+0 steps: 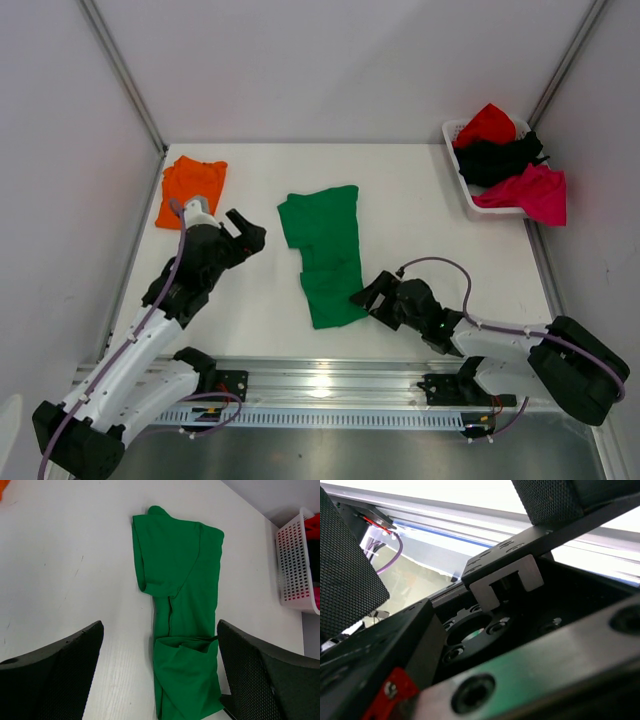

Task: Fold and stack the t-shirts
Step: Fold the tshirt

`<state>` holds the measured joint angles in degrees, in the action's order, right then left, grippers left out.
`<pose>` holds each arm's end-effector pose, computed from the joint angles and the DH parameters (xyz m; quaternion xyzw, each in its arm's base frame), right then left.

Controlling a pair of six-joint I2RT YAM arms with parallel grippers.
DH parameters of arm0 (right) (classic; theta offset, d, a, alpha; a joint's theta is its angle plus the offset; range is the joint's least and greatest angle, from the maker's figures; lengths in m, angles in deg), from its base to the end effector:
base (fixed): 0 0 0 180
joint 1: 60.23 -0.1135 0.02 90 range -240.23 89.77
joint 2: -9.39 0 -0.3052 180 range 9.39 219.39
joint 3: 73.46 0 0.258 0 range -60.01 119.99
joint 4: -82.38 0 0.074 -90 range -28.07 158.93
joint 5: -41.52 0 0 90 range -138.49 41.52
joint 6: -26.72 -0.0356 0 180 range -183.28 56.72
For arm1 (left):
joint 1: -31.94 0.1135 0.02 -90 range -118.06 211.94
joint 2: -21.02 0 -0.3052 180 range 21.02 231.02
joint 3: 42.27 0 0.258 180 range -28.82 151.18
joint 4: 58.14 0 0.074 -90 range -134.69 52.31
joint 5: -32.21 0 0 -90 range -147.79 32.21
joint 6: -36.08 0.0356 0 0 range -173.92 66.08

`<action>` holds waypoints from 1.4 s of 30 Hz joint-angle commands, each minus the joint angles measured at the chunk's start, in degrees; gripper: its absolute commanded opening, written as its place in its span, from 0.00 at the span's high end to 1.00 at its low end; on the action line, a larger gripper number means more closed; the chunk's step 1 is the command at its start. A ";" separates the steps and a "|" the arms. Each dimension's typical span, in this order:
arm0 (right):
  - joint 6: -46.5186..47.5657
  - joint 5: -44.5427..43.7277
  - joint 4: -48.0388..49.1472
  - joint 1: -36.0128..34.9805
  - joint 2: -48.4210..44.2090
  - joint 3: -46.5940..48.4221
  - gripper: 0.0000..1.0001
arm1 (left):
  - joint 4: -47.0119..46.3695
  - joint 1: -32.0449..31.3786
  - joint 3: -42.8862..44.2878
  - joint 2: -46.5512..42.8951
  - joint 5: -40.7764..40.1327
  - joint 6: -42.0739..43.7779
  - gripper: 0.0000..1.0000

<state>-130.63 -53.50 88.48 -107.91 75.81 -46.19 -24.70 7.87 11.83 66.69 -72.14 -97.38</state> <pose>0.1301 0.1382 0.1706 0.1706 0.8617 0.3811 0.2883 0.1499 -0.0573 0.3238 -0.2071 0.8136 -0.2087 0.5017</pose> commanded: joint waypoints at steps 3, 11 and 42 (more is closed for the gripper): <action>-0.32 1.33 -2.58 -0.13 1.18 0.06 0.12 | 0.14 0.43 2.42 -1.11 -2.09 1.01 0.04; -1.73 -1.05 -6.46 -0.57 -3.74 -2.22 0.16 | 0.49 0.43 2.25 -0.85 -2.17 0.22 0.04; -0.59 3.52 1.72 0.22 6.62 -1.26 0.76 | 5.67 0.87 2.60 -0.59 -3.77 -3.29 0.19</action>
<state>-132.45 -50.79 91.08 -107.78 81.38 -47.00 -20.70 8.09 12.24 65.79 -75.64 -98.21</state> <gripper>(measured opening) 0.270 0.825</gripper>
